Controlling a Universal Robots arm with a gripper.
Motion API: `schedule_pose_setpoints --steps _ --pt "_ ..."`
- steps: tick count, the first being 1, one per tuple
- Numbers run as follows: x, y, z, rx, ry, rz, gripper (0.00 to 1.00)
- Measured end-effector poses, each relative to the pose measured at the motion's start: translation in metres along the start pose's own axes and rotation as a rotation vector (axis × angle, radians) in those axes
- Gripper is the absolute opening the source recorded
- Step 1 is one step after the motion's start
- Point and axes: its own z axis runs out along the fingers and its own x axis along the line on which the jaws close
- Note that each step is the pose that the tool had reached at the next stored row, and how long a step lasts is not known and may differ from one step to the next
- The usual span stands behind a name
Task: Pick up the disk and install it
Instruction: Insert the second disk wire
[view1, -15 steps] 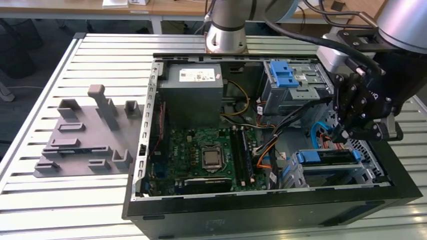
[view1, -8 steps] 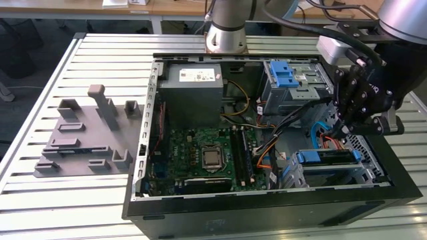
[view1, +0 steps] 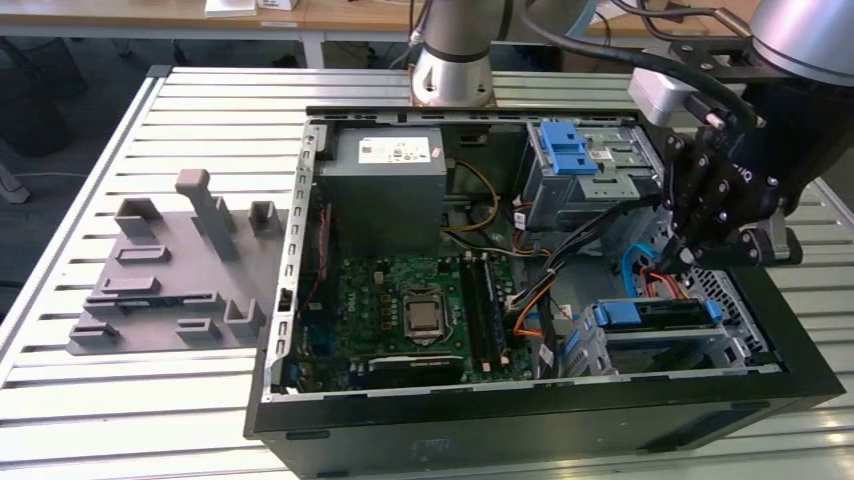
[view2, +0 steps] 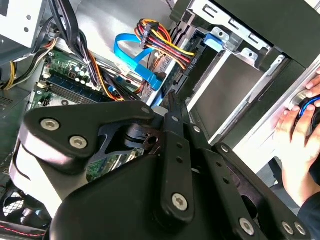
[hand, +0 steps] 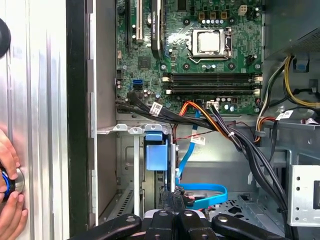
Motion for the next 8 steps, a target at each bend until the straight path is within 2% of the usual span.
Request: schedule_pose_setpoints --steps 4,8 --pt "-0.0041 0.0001 -0.0003 0.0000 0.0007 0.000 0.11" --pt "-0.0114 0.0001 -0.0006 -0.0012 0.0064 0.000 0.11"
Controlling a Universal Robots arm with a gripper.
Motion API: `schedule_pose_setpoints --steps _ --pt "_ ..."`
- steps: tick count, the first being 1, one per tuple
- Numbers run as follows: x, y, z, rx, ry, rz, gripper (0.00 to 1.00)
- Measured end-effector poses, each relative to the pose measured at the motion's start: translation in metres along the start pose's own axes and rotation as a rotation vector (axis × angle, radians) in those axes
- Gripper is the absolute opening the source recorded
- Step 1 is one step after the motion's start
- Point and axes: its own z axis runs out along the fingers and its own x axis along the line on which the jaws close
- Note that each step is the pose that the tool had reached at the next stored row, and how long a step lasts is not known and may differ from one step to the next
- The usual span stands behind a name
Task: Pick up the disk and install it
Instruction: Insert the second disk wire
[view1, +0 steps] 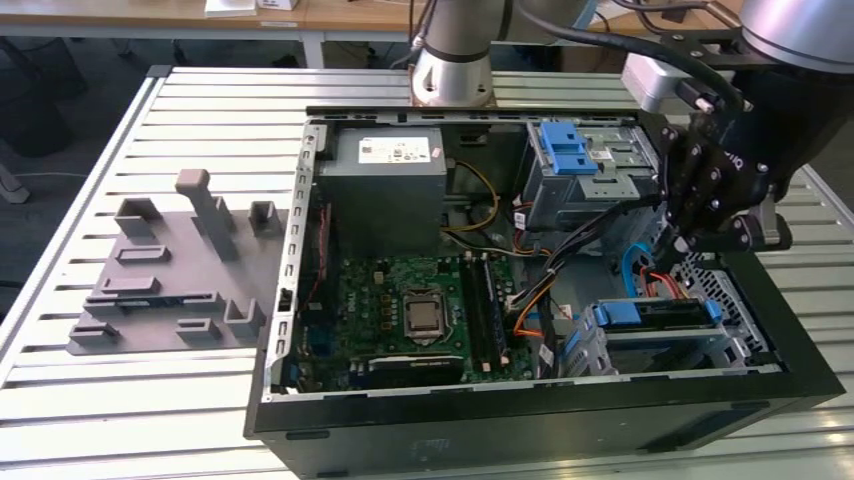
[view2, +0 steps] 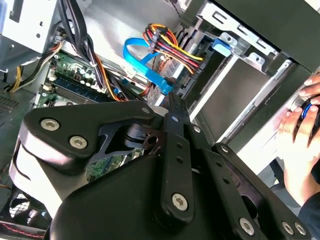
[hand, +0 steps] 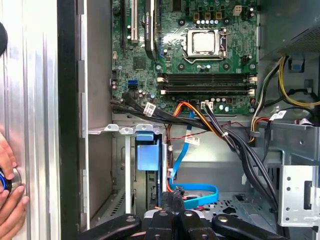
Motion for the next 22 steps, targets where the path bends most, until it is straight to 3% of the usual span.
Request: schedule_pose_setpoints --steps 5,6,9,10,22 --pt "-0.0057 -0.0001 0.0011 -0.0016 0.0002 0.001 0.11" --pt "-0.0059 0.0000 0.0017 -0.0018 0.0001 0.002 0.18" --pt "-0.0063 0.0000 0.0032 -0.0023 0.0012 0.008 0.19" --pt "-0.0065 0.0000 0.0038 -0.0024 0.0016 0.011 0.25" --pt "-0.0074 0.0002 0.0113 -0.0037 0.0025 0.029 0.25"
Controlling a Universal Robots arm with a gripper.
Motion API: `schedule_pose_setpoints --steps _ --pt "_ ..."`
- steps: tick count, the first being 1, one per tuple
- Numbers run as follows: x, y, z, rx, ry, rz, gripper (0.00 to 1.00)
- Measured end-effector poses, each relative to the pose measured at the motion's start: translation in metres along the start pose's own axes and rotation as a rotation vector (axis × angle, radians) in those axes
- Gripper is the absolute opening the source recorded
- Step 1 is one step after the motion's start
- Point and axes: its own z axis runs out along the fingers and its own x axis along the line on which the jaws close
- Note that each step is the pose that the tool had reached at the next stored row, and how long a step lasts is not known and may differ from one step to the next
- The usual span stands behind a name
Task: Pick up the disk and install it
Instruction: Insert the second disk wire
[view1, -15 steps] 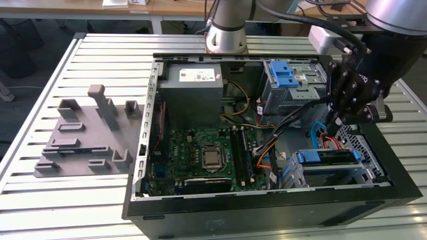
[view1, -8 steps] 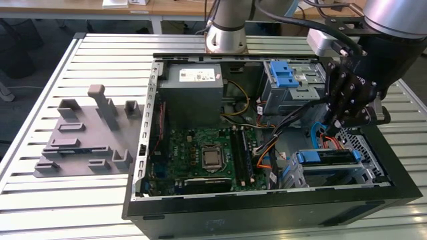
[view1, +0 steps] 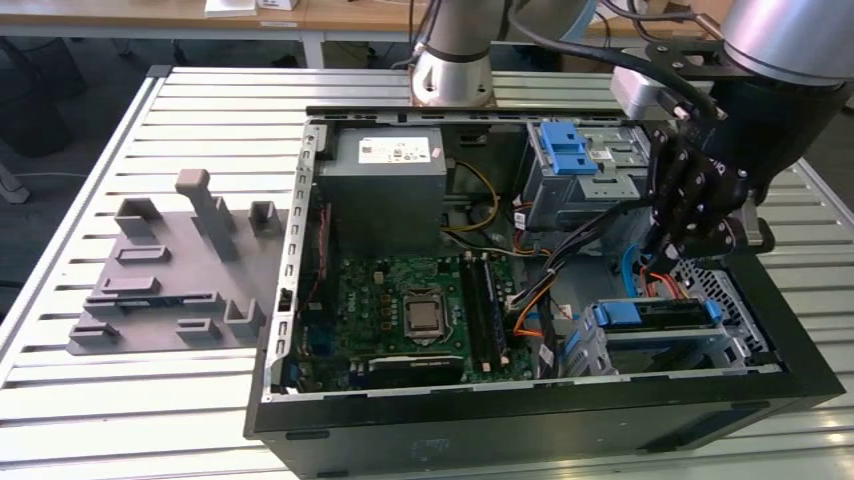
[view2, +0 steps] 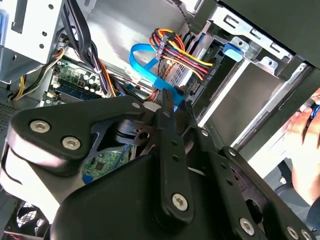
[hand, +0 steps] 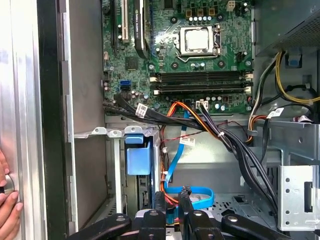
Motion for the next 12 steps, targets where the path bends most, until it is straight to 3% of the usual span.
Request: schedule_pose_setpoints --steps 7,8,9,11,12 --pt "-0.0002 -0.0002 0.0039 -0.0011 -0.0016 0.005 0.24" --pt "-0.0002 -0.0002 0.0042 -0.0018 -0.0097 0.005 0.24" --pt "-0.0003 -0.0002 0.0044 -0.0026 -0.0218 0.006 0.17" --pt "-0.0002 -0.0002 0.0047 -0.0036 -0.0433 0.006 0.17" --pt "0.0002 -0.0002 0.0051 -0.0038 -0.0477 0.007 0.17"
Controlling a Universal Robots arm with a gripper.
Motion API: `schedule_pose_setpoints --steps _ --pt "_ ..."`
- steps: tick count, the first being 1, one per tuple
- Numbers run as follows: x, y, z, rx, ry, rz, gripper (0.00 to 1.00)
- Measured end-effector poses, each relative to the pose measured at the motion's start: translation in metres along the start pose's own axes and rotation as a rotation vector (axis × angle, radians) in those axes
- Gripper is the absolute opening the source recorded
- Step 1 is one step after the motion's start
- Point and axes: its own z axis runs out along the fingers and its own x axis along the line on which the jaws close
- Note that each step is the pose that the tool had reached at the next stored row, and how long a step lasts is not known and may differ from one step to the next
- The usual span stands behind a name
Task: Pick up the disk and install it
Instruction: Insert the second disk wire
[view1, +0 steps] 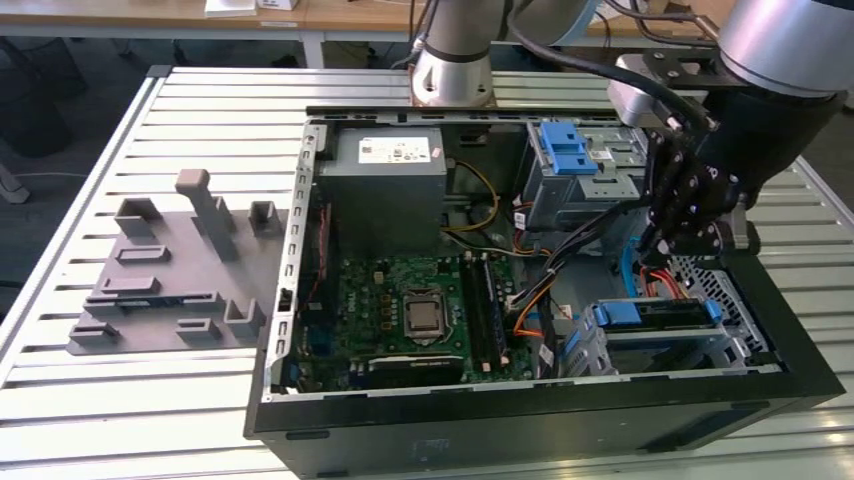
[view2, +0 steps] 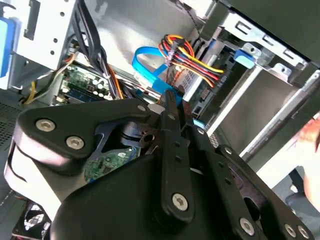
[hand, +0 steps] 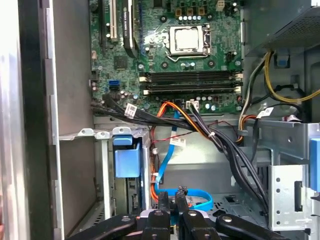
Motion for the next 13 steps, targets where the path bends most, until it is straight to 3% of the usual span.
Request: schedule_pose_setpoints --steps 13 --pt "0.0115 0.0002 0.0069 0.0023 -0.0016 -0.043 0.17"
